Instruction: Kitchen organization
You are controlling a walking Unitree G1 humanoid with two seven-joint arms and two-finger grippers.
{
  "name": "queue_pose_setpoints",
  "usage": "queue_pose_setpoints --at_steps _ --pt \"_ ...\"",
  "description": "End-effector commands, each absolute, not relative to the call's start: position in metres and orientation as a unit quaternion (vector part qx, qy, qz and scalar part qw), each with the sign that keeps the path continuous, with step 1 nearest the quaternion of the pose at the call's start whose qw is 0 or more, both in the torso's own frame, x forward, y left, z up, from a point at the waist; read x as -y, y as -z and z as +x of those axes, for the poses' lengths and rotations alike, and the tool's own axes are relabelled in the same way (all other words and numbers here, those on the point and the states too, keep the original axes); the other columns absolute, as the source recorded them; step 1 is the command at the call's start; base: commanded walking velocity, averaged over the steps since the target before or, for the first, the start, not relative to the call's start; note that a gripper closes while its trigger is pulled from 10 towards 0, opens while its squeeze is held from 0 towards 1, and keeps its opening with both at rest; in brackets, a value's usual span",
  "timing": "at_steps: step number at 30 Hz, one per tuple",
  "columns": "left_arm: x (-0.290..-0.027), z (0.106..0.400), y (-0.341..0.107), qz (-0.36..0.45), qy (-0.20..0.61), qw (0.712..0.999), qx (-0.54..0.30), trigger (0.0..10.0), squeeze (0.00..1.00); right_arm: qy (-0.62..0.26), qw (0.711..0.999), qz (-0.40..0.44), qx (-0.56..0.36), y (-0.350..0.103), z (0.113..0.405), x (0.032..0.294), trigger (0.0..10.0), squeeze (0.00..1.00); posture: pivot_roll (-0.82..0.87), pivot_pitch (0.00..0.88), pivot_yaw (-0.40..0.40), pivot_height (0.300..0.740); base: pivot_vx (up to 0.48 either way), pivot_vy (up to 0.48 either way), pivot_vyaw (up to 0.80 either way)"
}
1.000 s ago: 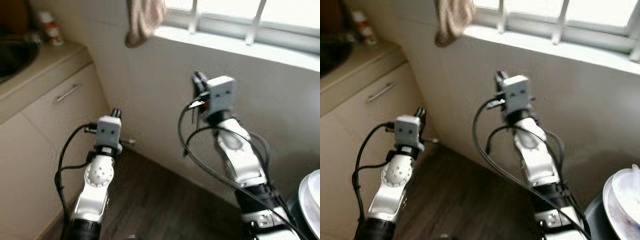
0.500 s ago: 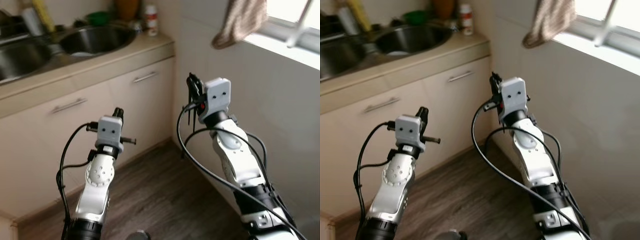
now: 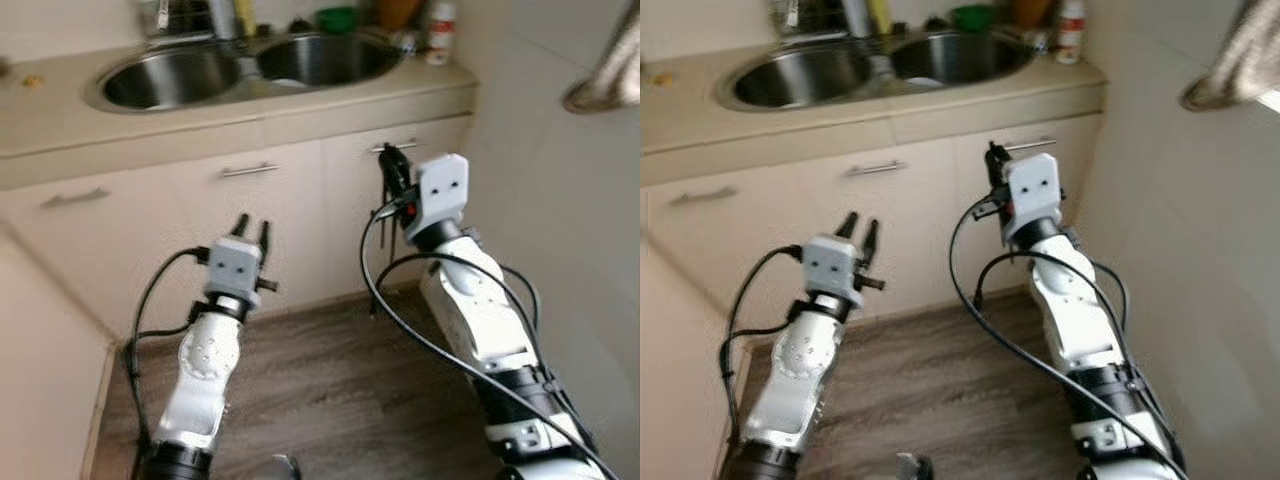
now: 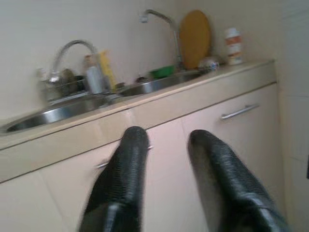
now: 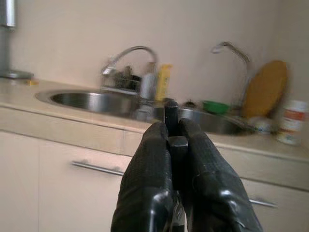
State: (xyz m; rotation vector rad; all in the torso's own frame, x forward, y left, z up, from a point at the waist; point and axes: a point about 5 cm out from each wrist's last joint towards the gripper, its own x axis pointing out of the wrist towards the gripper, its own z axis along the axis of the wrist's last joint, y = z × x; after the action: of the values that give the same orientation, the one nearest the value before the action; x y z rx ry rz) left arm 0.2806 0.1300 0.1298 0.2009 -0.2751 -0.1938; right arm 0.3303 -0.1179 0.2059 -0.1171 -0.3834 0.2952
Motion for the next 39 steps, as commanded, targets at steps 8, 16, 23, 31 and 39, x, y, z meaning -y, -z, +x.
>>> queue_pose_setpoints --at_steps 8,16,23,31,39 --pt "-0.125 0.275 -0.133 0.077 0.140 0.976 0.148 10.0 1.00 -0.182 0.958 -0.043 0.216 -0.220 0.332 0.105 10.0 0.00 0.03 0.001 0.009 0.740 0.000 0.000 0.80" --pt "-0.128 0.275 -0.134 0.059 0.140 0.979 0.138 10.0 1.00 -0.219 0.946 -0.036 0.235 -0.228 0.328 0.097 10.0 0.00 0.03 0.007 0.011 0.740 0.000 0.000 0.80" --pt "-0.130 0.279 -0.131 0.060 0.132 0.982 0.120 10.0 0.00 -0.233 0.943 -0.021 0.237 -0.229 0.326 0.096 10.0 0.00 0.03 0.010 0.010 0.740 0.000 0.000 0.80" --pt "-0.131 0.280 -0.130 0.059 0.133 0.983 0.111 10.0 0.00 -0.234 0.945 0.013 0.229 -0.228 0.327 0.096 10.0 0.00 0.03 0.012 0.010 0.740 0.000 0.000 0.27" --pt "-0.131 0.283 -0.133 0.047 0.156 0.981 0.107 10.0 0.00 -0.238 0.945 0.042 0.221 -0.227 0.327 0.097 10.0 0.00 0.02 0.013 0.011 0.740 0.000 0.000 0.00"
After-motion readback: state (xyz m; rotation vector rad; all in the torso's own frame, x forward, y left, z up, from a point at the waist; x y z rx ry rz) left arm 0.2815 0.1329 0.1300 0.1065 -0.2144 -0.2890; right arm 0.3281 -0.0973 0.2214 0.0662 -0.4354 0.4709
